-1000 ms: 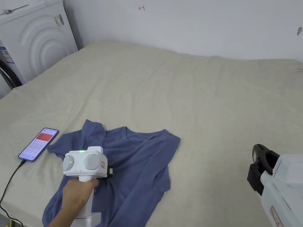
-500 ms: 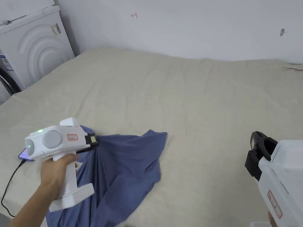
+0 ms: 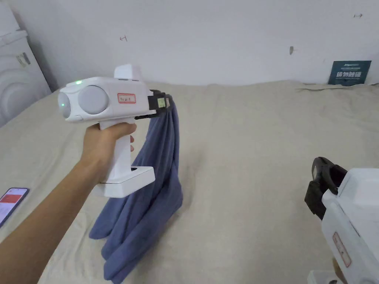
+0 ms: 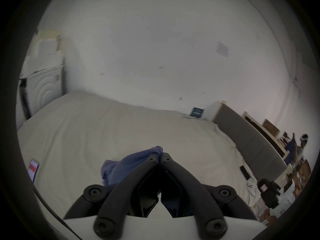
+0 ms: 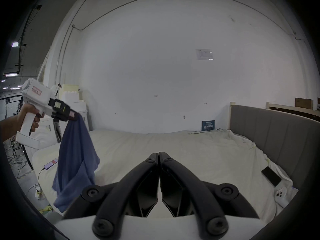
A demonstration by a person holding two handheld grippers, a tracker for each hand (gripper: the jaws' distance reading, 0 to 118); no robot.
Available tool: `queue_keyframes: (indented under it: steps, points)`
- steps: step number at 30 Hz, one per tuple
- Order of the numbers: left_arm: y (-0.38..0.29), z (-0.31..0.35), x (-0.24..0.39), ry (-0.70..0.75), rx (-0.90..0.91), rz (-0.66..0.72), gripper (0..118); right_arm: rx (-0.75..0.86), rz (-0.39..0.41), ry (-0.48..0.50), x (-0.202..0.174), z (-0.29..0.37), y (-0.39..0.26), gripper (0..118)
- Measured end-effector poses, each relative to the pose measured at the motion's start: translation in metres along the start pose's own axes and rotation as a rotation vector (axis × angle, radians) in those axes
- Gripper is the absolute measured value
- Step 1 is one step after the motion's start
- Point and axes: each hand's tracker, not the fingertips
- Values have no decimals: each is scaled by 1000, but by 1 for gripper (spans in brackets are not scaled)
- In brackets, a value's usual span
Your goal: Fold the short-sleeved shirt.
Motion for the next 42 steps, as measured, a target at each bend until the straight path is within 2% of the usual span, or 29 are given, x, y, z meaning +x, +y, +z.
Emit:
queue_keyframes:
  steps: [8, 16, 26, 29, 35, 38, 39, 41, 42]
  points:
    - [-4, -53, 110, -192, -52, -116, 0, 36, -2, -155, 55, 37, 11, 0]
    - [-90, -110, 158, -255, -268, -169, 0, 11, -18, -282, 107, 66, -1, 0]
    - [-210, -180, 137, -135, -604, -169, 0, -24, -33, -336, 124, 74, -16, 0]
    - [-248, -194, 133, -70, -669, -239, 0, -33, -41, -335, 119, 73, -16, 0]
    - [-292, -206, 118, -27, -747, -180, 0, -51, -29, -321, 116, 69, -21, 0]
    - [-285, -202, 116, -25, -674, -107, 22, -57, -29, -319, 116, 67, -22, 0]
    - [-280, -198, 115, -21, -662, -94, 32, -58, -29, -320, 116, 66, -22, 0]
    - [-271, -192, 116, -10, -629, -92, 72, -58, -33, -317, 116, 65, -22, 0]
    - [-266, -188, 117, 7, -601, -105, 87, -58, -35, -316, 115, 64, -22, 0]
